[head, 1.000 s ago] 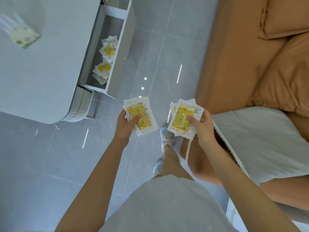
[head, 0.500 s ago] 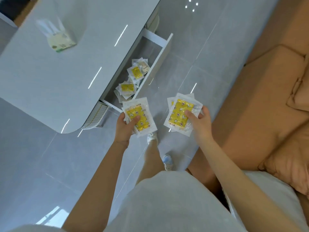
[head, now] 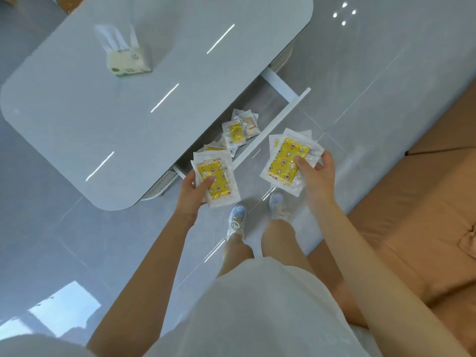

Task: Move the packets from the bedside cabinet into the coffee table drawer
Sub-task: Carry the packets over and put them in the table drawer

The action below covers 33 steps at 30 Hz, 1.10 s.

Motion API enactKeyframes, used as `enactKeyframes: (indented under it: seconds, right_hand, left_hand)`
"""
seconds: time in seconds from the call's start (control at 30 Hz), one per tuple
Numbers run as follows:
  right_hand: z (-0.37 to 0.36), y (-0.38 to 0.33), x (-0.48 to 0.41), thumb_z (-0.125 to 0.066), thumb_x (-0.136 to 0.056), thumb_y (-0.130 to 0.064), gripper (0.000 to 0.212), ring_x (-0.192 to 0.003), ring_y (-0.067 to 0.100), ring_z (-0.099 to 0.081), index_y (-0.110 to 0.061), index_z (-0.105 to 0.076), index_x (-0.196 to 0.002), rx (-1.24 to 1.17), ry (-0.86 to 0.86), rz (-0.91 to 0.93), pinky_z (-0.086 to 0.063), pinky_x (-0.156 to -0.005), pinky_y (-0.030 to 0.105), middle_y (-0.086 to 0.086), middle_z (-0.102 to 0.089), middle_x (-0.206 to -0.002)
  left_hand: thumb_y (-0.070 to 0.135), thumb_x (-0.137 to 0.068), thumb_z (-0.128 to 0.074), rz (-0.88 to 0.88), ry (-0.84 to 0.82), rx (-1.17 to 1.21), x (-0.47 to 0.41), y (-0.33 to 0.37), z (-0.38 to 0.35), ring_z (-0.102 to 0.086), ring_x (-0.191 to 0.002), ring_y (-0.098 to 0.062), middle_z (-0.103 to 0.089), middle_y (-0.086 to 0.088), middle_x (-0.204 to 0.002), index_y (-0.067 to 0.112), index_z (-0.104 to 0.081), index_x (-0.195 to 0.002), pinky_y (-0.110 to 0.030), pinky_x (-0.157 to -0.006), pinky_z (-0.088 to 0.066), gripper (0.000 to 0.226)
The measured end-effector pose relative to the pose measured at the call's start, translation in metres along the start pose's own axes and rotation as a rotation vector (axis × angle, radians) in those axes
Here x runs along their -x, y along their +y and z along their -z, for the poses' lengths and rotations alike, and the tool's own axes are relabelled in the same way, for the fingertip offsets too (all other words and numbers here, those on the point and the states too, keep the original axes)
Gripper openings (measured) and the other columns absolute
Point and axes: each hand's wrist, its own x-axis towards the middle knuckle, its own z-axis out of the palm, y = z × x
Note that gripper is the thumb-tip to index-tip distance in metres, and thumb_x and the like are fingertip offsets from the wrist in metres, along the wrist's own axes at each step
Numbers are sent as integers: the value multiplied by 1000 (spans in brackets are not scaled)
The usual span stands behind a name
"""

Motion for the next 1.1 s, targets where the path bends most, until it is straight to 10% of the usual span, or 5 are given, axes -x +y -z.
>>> enactKeyframes:
  seconds: [0.53,0.73,0.93,1.1]
  right_hand:
    - [-95,-47,-226,-63,-85,1,33,-74,3,-62,-14,-48,-110,536,-352,-120,-48,-48,10,-7,-62,-89]
    - [-127,24,-315,-71,-80,-3,28,-100,29,-65,-19,-57,-98,575,-266,-275,-55,-87,46,11,-66,-114]
    - [-164,117,-399,-69,-82,0,36,-91,26,-64,-6,-60,-116,601,-294,-292,-55,-67,33,13,-66,-111]
    - [-182,166,-447,-73,-80,-6,14,-84,23,-61,-8,-63,-89,806,-333,-263,-53,-71,33,15,-67,-111]
  left_hand:
    - [15,-90,-62,283,304,236,-138,-2,-79,-65,-100,-28,-66,-7,-107,13,-60,-113,-39,-81,-54,23]
    - [17,-87,-66,287,464,190,-214,-52,-100,-66,-80,-12,-67,-5,-103,12,-57,-113,-30,-75,-55,28]
    - [18,-86,-66,220,515,94,-313,-115,-97,-64,-90,-20,-64,-9,-114,11,-53,-115,-30,-75,-54,33]
    - [20,-85,-68,150,462,-81,-368,-139,-94,-64,-92,-20,-64,-4,-113,10,-53,-124,-28,-72,-53,43]
